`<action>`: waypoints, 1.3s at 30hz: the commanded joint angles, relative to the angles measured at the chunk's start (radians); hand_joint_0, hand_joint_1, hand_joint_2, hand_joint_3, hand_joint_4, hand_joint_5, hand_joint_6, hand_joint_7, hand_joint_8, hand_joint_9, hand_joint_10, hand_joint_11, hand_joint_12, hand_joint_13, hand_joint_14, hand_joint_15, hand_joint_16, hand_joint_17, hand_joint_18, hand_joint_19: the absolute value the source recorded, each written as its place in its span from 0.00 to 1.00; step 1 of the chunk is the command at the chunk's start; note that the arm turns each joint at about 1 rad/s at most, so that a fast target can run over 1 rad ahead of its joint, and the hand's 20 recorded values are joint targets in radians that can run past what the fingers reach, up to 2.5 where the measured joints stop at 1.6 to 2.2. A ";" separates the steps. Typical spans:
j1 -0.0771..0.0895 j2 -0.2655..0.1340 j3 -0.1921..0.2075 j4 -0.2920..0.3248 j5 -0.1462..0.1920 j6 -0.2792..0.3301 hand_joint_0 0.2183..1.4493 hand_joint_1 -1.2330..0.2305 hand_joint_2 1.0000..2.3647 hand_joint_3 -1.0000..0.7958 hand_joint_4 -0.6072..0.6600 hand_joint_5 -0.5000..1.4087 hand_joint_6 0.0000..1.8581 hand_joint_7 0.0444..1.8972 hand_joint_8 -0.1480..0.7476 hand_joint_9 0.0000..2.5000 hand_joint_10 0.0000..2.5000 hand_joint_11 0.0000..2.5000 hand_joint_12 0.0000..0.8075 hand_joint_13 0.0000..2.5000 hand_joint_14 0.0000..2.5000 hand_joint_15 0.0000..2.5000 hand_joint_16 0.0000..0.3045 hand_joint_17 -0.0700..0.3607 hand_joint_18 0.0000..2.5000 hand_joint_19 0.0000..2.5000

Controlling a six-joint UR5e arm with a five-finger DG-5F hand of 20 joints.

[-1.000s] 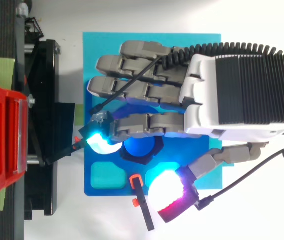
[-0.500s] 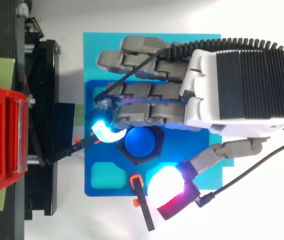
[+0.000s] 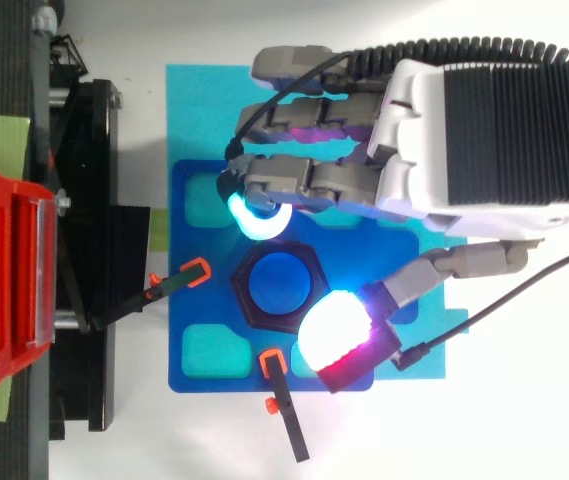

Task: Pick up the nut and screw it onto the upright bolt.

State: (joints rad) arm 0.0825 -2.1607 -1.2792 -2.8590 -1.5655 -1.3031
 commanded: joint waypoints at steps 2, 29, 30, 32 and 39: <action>-0.012 0.001 0.001 -0.010 -0.011 -0.002 0.24 0.66 0.00 0.28 0.55 0.31 0.27 0.67 0.40 0.55 0.00 0.00 0.35 0.29 0.00 0.00 0.10 0.32 0.17 0.01; -0.037 0.002 0.070 -0.048 -0.027 -0.011 0.21 0.63 0.00 0.28 0.64 0.22 0.27 0.44 0.48 0.55 0.00 0.10 0.42 0.35 0.00 0.07 0.15 0.41 0.28 0.16; -0.040 0.002 0.090 -0.062 -0.039 -0.015 0.21 0.63 0.00 0.28 0.63 0.22 0.27 0.43 0.47 0.53 0.00 0.09 0.43 0.34 0.00 0.06 0.16 0.41 0.27 0.16; -0.040 0.002 0.101 -0.069 -0.050 -0.021 0.21 0.63 0.00 0.28 0.63 0.21 0.27 0.41 0.48 0.53 0.00 0.09 0.43 0.34 0.00 0.07 0.16 0.42 0.26 0.16; -0.018 0.001 0.097 -0.043 -0.028 -0.059 0.20 0.62 0.00 0.28 0.61 0.20 0.27 0.40 0.47 0.46 0.00 0.07 0.44 0.29 0.00 0.06 0.17 0.43 0.22 0.16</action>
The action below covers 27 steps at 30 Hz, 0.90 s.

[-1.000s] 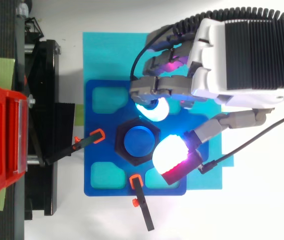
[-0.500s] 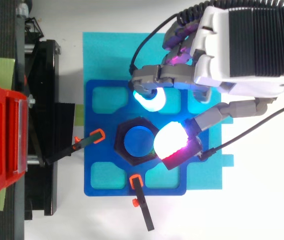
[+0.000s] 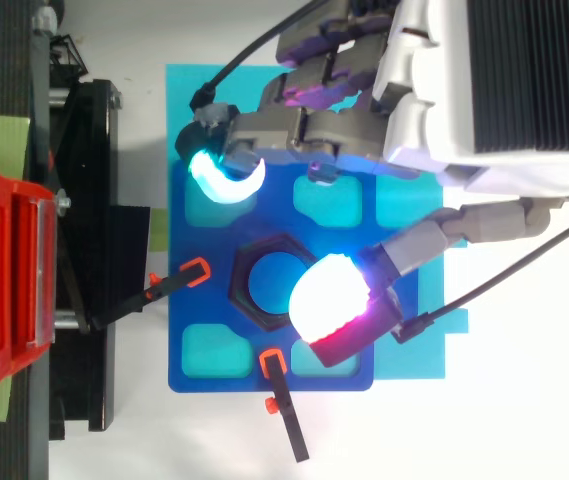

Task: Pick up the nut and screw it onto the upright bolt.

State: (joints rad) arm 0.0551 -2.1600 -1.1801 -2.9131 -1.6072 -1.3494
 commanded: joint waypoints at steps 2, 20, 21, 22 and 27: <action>0.014 0.000 -0.007 0.015 0.024 -0.013 0.20 0.62 0.00 0.28 0.60 0.20 0.27 0.39 0.47 0.43 0.00 0.06 0.45 0.28 0.00 0.06 0.17 0.44 0.21 0.15; 0.066 -0.018 -0.082 0.117 0.082 0.016 0.19 0.62 0.00 0.28 0.59 0.19 0.27 0.37 0.47 0.33 0.00 0.02 0.47 0.21 0.00 0.04 0.18 0.45 0.13 0.13; 0.066 -0.027 -0.082 0.118 0.081 0.024 0.19 0.62 0.00 0.28 0.60 0.19 0.27 0.37 0.47 0.33 0.00 0.02 0.47 0.21 0.00 0.04 0.18 0.45 0.13 0.13; 0.066 -0.027 -0.082 0.118 0.078 0.041 0.19 0.62 0.00 0.28 0.60 0.20 0.27 0.38 0.47 0.33 0.00 0.02 0.47 0.21 0.00 0.04 0.18 0.45 0.13 0.13; 0.065 -0.027 -0.082 0.114 0.076 0.055 0.19 0.62 0.00 0.28 0.60 0.20 0.27 0.38 0.47 0.32 0.00 0.02 0.47 0.21 0.00 0.04 0.18 0.45 0.12 0.12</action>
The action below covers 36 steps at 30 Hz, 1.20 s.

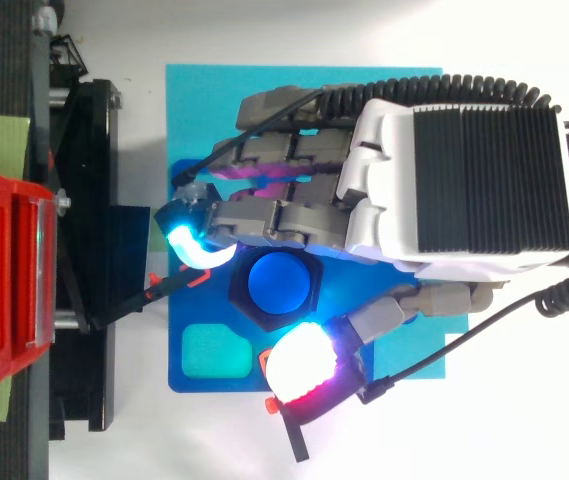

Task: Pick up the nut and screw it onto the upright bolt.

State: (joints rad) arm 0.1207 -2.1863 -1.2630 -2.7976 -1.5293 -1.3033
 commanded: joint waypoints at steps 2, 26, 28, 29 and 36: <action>-0.003 -0.001 0.001 -0.003 -0.003 0.009 0.19 0.62 0.00 0.28 0.60 0.20 0.27 0.38 0.47 0.32 0.00 0.03 0.47 0.21 0.00 0.04 0.18 0.45 0.12 0.12; -0.019 0.000 0.008 -0.017 -0.006 0.007 0.22 0.63 0.00 0.28 0.51 0.29 0.27 0.67 0.45 0.53 0.00 0.06 0.42 0.33 0.00 0.05 0.14 0.39 0.23 0.11; -0.023 0.000 0.014 -0.026 -0.009 0.006 0.22 0.63 0.00 0.28 0.51 0.30 0.27 0.68 0.44 0.56 0.00 0.07 0.41 0.35 0.00 0.05 0.14 0.39 0.25 0.12; -0.024 0.000 0.019 -0.036 -0.012 0.006 0.22 0.62 0.00 0.28 0.51 0.30 0.27 0.68 0.44 0.57 0.00 0.07 0.41 0.36 0.00 0.05 0.14 0.39 0.25 0.12; -0.039 0.000 0.043 -0.106 -0.015 -0.011 0.23 0.61 0.00 0.28 0.50 0.31 0.27 0.71 0.38 0.67 0.00 0.08 0.37 0.42 0.00 0.06 0.12 0.36 0.33 0.14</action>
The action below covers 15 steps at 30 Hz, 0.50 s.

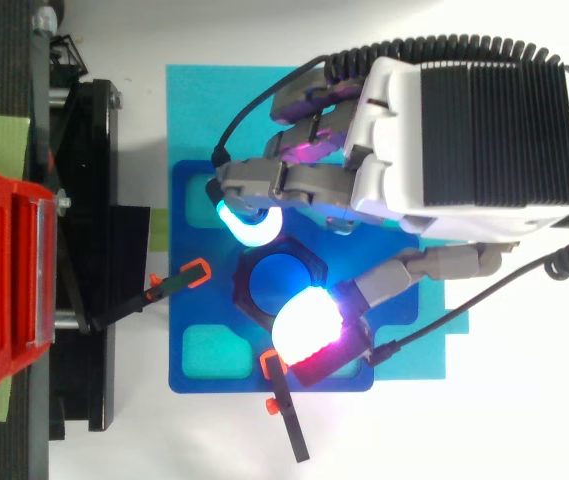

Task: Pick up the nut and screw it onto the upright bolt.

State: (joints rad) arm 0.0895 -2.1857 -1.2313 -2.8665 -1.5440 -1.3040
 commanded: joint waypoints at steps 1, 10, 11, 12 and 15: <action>-0.008 0.001 0.015 -0.048 -0.001 -0.014 0.23 0.61 0.00 0.28 0.50 0.32 0.27 0.71 0.37 0.69 0.00 0.08 0.36 0.43 0.00 0.06 0.12 0.35 0.34 0.14; -0.030 0.020 0.033 -0.174 -0.001 -0.052 0.23 0.61 0.00 0.28 0.49 0.32 0.27 0.78 0.42 0.70 0.00 0.10 0.36 0.48 0.00 0.08 0.12 0.36 0.41 0.18; -0.030 0.026 0.033 -0.180 -0.001 -0.054 0.23 0.61 0.00 0.28 0.49 0.32 0.27 0.77 0.43 0.71 0.00 0.10 0.36 0.48 0.00 0.08 0.13 0.36 0.41 0.18; -0.031 0.027 0.033 -0.188 -0.001 -0.055 0.23 0.61 0.00 0.28 0.48 0.32 0.28 0.76 0.42 0.71 0.00 0.11 0.36 0.48 0.00 0.09 0.13 0.36 0.41 0.18; -0.033 0.037 0.033 -0.197 -0.001 -0.055 0.23 0.60 0.00 0.28 0.48 0.31 0.31 0.71 0.42 0.72 0.01 0.14 0.36 0.49 0.00 0.12 0.13 0.37 0.42 0.18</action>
State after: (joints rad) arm 0.0593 -2.1585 -1.1985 -3.0483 -1.5447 -1.3569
